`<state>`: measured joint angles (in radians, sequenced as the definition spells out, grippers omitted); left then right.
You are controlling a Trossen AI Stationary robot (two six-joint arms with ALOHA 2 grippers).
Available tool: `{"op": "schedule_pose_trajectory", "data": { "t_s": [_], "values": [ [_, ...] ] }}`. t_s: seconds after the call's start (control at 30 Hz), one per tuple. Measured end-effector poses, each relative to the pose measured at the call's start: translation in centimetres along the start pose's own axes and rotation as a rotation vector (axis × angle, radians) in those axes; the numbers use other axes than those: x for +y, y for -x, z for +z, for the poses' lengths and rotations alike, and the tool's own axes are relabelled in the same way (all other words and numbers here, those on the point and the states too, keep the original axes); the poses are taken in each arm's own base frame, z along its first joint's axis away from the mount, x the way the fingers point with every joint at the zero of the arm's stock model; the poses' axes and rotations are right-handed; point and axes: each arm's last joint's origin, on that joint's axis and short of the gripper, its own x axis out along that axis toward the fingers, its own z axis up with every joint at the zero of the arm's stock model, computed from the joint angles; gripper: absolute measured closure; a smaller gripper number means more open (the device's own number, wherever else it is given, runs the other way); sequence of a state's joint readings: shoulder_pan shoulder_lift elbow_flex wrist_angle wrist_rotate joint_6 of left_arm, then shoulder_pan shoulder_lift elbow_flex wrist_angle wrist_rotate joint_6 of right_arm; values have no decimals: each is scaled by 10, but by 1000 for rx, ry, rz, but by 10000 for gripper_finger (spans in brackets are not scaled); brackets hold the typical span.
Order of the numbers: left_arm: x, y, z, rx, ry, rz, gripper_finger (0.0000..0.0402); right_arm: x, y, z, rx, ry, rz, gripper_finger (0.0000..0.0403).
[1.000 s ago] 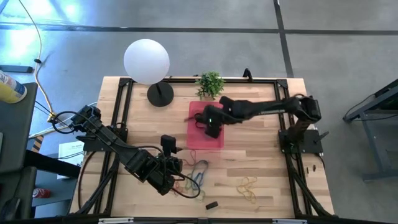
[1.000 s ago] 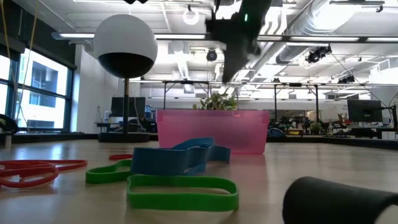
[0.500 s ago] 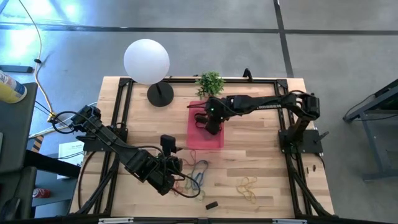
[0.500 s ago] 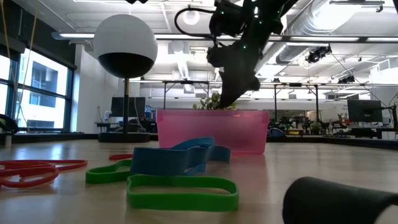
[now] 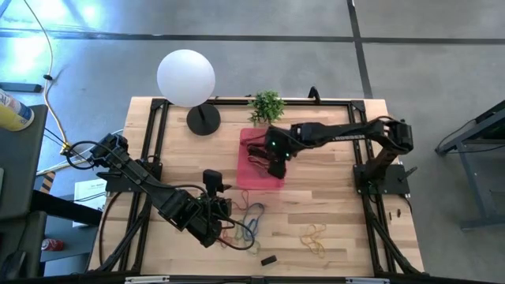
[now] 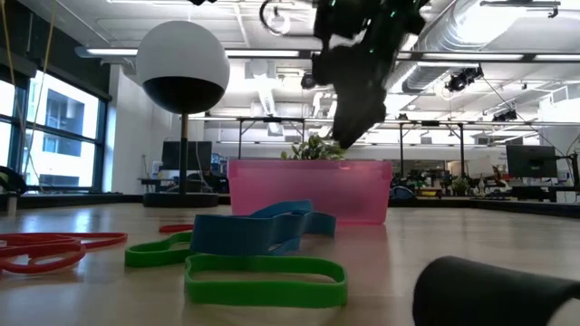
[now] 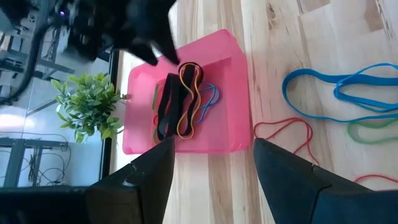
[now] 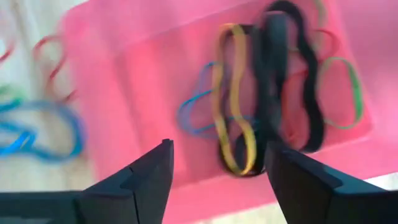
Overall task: Pick and place rubber bands into bin
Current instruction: Put the blue rubber band into the red bin
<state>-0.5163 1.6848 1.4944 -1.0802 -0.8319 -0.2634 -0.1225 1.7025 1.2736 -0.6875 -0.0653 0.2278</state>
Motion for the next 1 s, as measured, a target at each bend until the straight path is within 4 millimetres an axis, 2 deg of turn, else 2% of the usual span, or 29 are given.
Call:
{"op": "schedule_pose_trajectory", "data": {
  "t_s": [0.27,0.47,0.63,0.83,1.0],
  "values": [
    [3,-4,0,19,0,1,192,63,31,-32,61,180,92,175],
    [9,-9,0,35,7,17,192,120,46,-75,160,256,130,202],
    [14,-14,1,47,21,27,192,162,56,-112,174,258,131,222],
    [21,-22,1,66,44,37,192,190,67,-149,156,182,80,241],
    [25,-29,4,79,26,-59,193,197,64,-179,168,73,20,254]
  ]
}}
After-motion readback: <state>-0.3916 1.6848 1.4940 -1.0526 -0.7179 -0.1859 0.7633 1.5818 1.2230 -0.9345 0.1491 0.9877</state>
